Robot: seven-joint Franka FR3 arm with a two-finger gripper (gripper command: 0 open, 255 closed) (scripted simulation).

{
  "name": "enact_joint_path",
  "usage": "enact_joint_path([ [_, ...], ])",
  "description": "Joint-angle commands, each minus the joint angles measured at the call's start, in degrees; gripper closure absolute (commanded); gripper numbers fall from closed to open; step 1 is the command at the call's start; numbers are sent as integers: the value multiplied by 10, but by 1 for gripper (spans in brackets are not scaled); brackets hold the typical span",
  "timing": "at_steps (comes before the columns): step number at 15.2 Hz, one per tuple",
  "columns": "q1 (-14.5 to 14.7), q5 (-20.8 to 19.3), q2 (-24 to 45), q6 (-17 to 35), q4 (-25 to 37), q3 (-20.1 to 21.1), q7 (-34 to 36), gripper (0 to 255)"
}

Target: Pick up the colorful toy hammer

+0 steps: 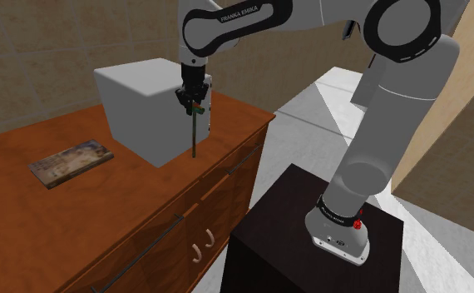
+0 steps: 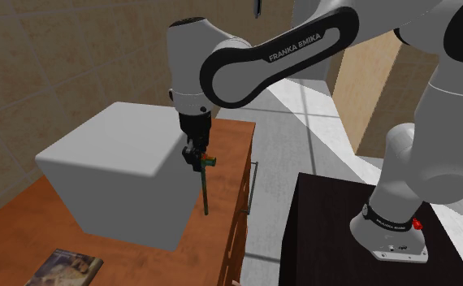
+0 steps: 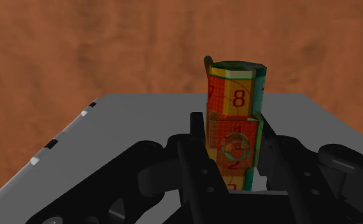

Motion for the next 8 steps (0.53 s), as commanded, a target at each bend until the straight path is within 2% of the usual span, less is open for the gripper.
enact_joint_path([
  [1,0,0,0,0,-1,0,0,255],
  [8,0,0,-3,-8,5,0,0,255],
])
